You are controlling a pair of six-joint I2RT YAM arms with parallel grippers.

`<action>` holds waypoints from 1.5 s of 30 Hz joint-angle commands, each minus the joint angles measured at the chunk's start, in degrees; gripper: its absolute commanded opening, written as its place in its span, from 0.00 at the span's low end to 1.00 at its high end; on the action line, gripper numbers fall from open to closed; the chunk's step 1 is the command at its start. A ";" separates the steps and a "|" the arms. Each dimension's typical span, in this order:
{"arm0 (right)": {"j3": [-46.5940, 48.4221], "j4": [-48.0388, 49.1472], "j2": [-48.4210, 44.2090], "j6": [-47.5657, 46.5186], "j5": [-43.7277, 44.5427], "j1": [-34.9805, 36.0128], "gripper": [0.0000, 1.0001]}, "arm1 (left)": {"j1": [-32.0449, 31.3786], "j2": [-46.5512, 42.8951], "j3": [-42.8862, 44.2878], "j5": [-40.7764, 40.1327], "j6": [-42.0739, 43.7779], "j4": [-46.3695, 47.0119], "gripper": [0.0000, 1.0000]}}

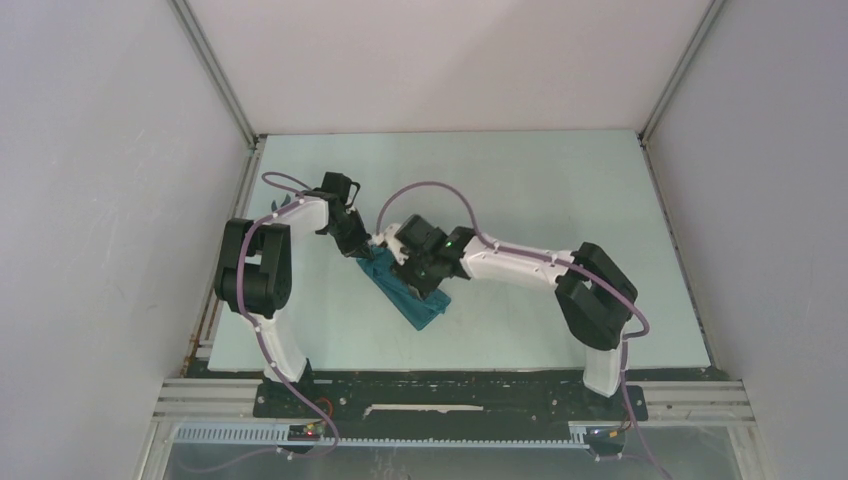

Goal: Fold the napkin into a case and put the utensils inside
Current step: Smooth out the smaller rectangle-folded napkin at the center of the board.

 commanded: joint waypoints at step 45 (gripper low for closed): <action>0.60 4.04 9.66 -9.81 17.19 9.24 0.24 | 0.22 -7.08 0.94 0.12 2.57 -4.90 0.21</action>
